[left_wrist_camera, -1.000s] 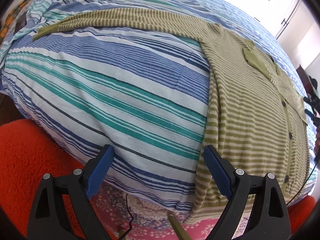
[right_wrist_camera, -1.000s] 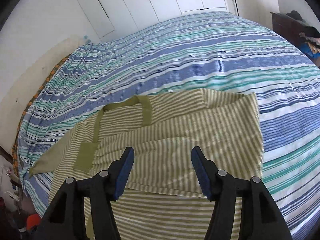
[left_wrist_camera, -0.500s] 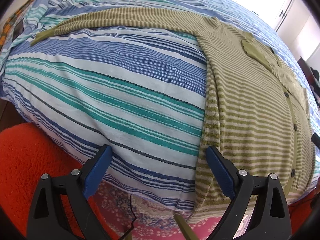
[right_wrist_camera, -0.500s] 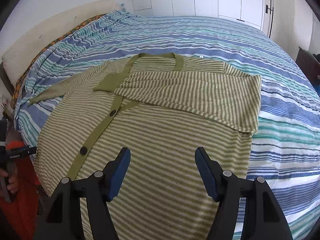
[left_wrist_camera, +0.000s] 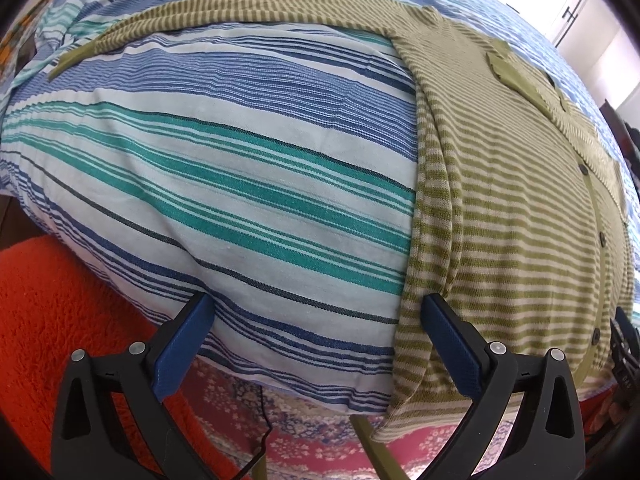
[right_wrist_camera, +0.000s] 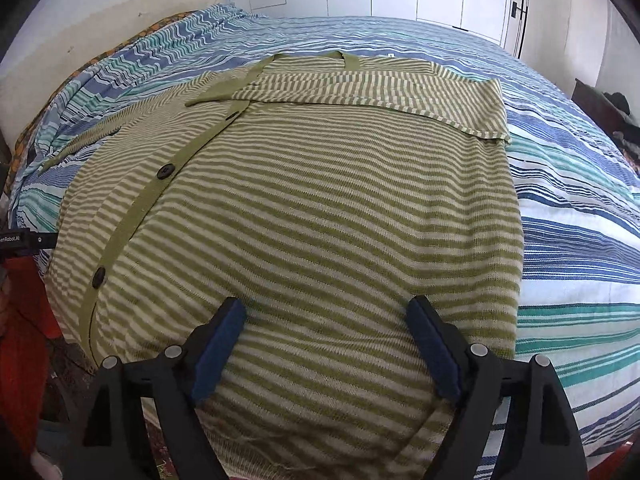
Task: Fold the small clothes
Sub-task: 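Grasp the cuff of the remaining sleeve with the left gripper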
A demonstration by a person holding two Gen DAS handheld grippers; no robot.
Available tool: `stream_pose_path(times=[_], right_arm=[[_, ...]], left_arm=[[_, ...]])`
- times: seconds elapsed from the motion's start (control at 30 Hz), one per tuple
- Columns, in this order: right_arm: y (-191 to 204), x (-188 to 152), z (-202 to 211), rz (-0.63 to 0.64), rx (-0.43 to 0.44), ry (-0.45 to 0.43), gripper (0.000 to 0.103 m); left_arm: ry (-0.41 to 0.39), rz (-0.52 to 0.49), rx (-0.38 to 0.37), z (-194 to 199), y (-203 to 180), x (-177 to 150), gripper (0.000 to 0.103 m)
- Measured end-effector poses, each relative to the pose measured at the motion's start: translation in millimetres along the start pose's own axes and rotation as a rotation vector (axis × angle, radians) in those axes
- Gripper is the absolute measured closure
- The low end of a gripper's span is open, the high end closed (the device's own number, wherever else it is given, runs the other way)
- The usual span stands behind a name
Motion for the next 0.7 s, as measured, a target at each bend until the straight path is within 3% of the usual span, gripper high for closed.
stream_pose_path(times=[0.53,0.6,0.7], right_arm=[[2.4,-1.4,-0.5,0.012,-0.018,-0.016,0.017],[2.2,-1.3,-0.4,0.013,-0.02,-0.015,0.017],[2.1,-1.6,0.0,0.012,-0.024,-0.012,0.017]], left_arm=[[0.017,-0.004,-0.017,2.4,6.7,-2.6,0.001],[0.021,0.021,-0.077,11.2,10.5,6.5,0.002],[-0.097,0.169,-0.194,37.9,43.5,48.2,0.002]])
Point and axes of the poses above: each gripper's, at about its wrist camera, not at the fingertips, and z roughly against the way its jaws point, y to its left, x to its top, the point moved 7 cm from there along -z, roughly the way its jaws point, and after that the axes turned 6 degrees about -y, right-handed, at the moved point
